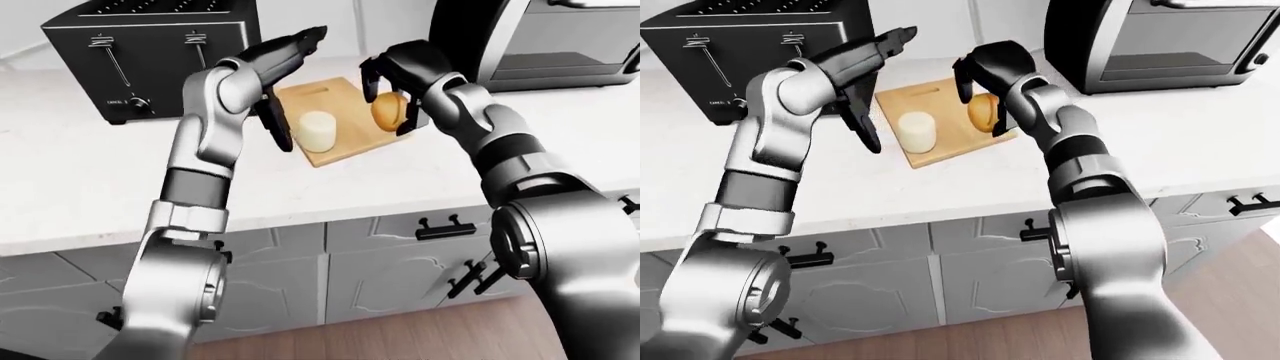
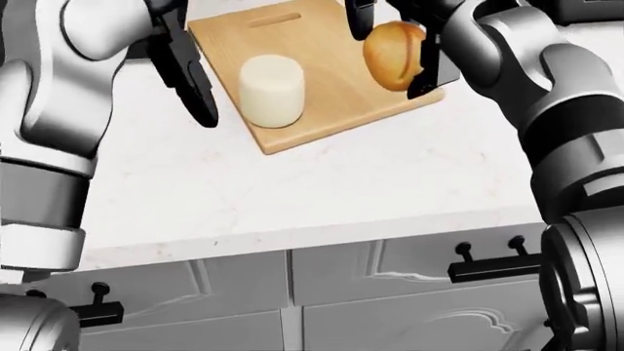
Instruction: Place the bread and cheese on the cutting board.
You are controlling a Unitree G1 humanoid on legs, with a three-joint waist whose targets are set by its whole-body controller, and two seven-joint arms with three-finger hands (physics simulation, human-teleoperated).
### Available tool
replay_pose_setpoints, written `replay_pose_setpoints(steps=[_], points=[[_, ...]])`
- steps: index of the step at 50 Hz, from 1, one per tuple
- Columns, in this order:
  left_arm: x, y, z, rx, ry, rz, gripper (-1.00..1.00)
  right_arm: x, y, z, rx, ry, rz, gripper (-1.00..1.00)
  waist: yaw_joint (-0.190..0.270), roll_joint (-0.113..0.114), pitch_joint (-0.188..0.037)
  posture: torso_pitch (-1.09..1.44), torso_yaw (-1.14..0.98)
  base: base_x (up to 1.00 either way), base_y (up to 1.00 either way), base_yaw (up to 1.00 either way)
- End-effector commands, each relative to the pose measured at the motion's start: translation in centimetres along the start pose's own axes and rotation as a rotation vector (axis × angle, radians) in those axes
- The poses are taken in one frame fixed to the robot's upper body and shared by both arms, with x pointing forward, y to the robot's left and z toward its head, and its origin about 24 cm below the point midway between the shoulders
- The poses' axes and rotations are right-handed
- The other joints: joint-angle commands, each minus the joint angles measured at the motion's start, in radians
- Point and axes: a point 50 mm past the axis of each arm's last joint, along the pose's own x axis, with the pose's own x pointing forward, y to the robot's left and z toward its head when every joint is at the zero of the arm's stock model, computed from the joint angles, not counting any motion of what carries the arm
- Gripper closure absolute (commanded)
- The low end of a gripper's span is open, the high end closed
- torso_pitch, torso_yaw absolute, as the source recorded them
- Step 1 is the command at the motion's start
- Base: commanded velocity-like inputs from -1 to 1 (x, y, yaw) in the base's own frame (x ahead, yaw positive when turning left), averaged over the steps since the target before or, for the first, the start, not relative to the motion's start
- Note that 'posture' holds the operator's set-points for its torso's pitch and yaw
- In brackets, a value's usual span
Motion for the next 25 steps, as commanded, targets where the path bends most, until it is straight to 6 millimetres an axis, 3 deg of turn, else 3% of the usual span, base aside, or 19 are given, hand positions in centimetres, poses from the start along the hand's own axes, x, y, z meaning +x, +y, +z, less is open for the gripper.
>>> replay_pose_setpoints(steps=[1, 12, 20, 25], points=[[-1.0, 1.8, 1.2, 0.008, -0.032, 0.061, -1.0, 0.6, -3.1, 0.5, -0.016, -0.016, -0.138, 1.0, 0.001, -0.001, -0.036, 0.0, 0.0, 0.0, 0.0, 0.0], [-4.2, 1.9, 2.0, -0.061, -0.048, 0.105, -1.0, 0.8, -3.2, 0.9, -0.027, -0.014, -0.202, 1.0, 0.005, -0.002, -0.033, 0.0, 0.0, 0.0, 0.0, 0.0], [-6.8, 1.4, 3.7, -0.083, -0.086, 0.126, -1.0, 0.8, -2.5, 1.0, -0.053, -0.007, -0.22, 1.0, 0.008, -0.006, -0.029, 0.0, 0.0, 0.0, 0.0, 0.0], [-7.5, 1.2, 3.9, -0.1, -0.093, 0.135, -1.0, 0.8, -2.3, 1.2, -0.058, -0.006, -0.24, 1.0, 0.011, -0.009, -0.028, 0.0, 0.0, 0.0, 0.0, 0.0]])
